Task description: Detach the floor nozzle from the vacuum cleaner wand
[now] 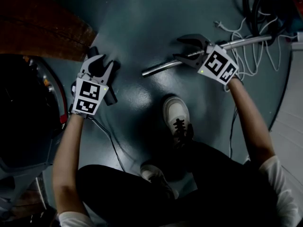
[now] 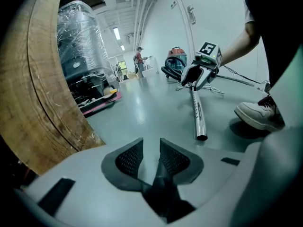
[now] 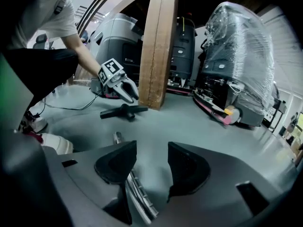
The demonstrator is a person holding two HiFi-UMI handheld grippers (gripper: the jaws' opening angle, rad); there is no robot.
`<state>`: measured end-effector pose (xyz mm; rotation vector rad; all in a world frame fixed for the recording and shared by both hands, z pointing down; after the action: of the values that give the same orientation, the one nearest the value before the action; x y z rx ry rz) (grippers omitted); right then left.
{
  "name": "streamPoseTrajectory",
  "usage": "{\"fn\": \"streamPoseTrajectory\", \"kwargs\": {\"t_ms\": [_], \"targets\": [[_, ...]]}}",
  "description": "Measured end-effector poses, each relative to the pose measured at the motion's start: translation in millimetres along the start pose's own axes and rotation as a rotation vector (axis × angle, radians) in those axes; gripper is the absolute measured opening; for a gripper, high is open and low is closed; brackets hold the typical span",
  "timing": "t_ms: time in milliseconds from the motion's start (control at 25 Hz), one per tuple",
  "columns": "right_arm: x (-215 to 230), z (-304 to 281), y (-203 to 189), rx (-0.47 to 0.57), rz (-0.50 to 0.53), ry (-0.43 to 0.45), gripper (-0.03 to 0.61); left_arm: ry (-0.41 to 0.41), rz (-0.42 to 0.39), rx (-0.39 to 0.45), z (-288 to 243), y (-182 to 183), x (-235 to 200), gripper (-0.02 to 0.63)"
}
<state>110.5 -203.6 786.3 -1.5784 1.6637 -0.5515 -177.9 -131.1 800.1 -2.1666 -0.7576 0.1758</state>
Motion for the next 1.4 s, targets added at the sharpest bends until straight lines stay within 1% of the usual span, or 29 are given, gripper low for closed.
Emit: {"fn": "streamPoseTrajectory", "kwargs": {"t_ms": [120,160,200,240,280,360,440,520,600,680,880,1080,1200,1280,1400], "targets": [[10.5,6.9,7.4,0.049,-0.033,-0.066,0.163,0.011,-0.011,0.014,12.1,7.0,0.6,0.073],[13.7,8.6,10.3,0.064,-0.039,-0.094,0.129,0.011,-0.019,0.015,16.1,8.3,1.3,0.055],[16.4,10.9,13.4,0.074,-0.037,-0.122,0.08,0.009,-0.03,0.014,20.4,9.3,1.8,0.037],[18.3,14.6,16.6,0.078,-0.031,-0.145,0.048,0.007,-0.039,0.014,25.1,10.2,1.9,0.017],[18.9,20.3,19.3,0.075,-0.022,-0.159,0.03,0.004,-0.039,0.016,30.9,11.6,1.1,0.002],[16.2,37.9,20.2,0.059,-0.021,-0.178,0.028,-0.002,-0.004,0.036,45.4,17.3,-3.0,0.002],[12.0,58.9,16.0,0.04,-0.06,-0.213,0.028,-0.011,0.054,0.07,59.4,27.5,-6.8,0.002],[15.8,77.7,18.9,0.037,-0.108,-0.266,0.028,-0.007,0.074,0.102,68.3,42.5,-11.8,0.002],[26.5,93.6,32.6,0.051,-0.142,-0.323,0.028,0.008,0.066,0.131,75.0,59.8,-20.8,0.002],[35.7,108.4,53.5,0.065,-0.155,-0.358,0.028,0.018,0.068,0.162,84.4,76.2,-28.9,0.002],[57.0,143.9,109.7,0.086,-0.115,-0.434,0.028,0.052,0.048,0.249,109.5,117.5,-45.0,0.002],[78.1,173.6,153.3,0.117,-0.1,-0.516,0.028,0.073,0.032,0.322,132.1,156.1,-59.4,0.002],[89.6,185.6,175.4,0.141,-0.099,-0.54,0.028,0.093,0.025,0.343,144.3,177.3,-67.6,0.002],[97.4,193.7,187.9,0.145,-0.095,-0.534,0.028,0.102,0.03,0.353,153.5,192.9,-69.2,0.002],[108.8,209.6,207.6,0.16,-0.091,-0.519,0.028,0.094,0.044,0.364,170.2,221.2,-64.7,0.002]]}}
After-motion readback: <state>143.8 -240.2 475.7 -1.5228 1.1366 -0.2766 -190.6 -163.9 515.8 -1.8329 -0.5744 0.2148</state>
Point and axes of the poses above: the fingertips, and each gripper's own axes: z backward along the fingers, x to its right, y out of its top, the point moved 7 cm from there along z, backward along the fingers, and after that the axes turned 7 degrees about z, right-handed, at the moved point
